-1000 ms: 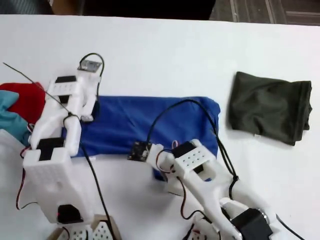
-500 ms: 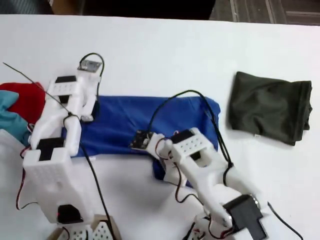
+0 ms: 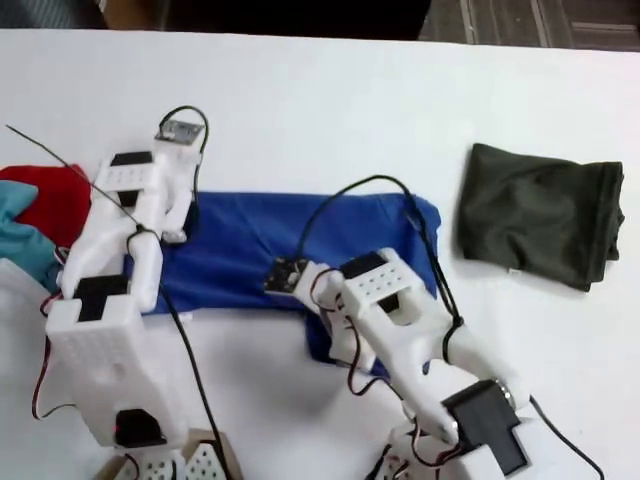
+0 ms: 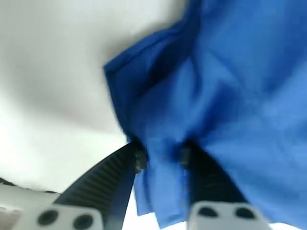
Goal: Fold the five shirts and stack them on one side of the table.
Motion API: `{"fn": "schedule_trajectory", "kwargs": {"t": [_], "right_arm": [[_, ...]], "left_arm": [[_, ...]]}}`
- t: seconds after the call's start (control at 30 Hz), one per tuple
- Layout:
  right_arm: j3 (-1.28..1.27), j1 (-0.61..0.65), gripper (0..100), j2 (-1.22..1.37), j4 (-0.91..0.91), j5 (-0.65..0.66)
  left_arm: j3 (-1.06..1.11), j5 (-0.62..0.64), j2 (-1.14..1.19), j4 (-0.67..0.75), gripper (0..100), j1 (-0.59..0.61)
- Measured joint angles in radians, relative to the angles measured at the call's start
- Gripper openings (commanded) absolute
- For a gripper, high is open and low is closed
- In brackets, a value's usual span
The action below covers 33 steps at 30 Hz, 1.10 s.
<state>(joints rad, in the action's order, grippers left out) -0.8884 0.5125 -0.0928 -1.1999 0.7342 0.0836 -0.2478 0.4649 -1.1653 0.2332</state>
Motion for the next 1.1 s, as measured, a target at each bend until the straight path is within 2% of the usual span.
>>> {"fn": "schedule_trajectory", "kwargs": {"t": [0.3,0.47,0.6,0.77,0.97,1.1], "right_arm": [[0.077,-0.009,2.0,0.032,-0.054,-0.005],[0.224,-0.006,2.0,0.041,-0.196,0.000],[0.373,-0.014,1.9,0.046,-0.296,0.072],[0.563,-0.078,1.9,0.064,-0.351,0.100],[0.781,-0.147,1.9,0.245,-0.365,0.100],[0.953,-0.150,1.9,0.425,-0.384,0.100]], "left_arm": [[0.000,0.000,0.000,0.000,2,0.000],[0.000,0.000,0.000,0.000,2,0.000],[0.000,0.000,0.000,0.000,2,0.000],[0.000,0.000,0.000,0.000,2,0.000],[0.000,0.000,0.000,0.000,2,0.000],[0.000,0.000,0.000,0.000,2,0.000]]}}
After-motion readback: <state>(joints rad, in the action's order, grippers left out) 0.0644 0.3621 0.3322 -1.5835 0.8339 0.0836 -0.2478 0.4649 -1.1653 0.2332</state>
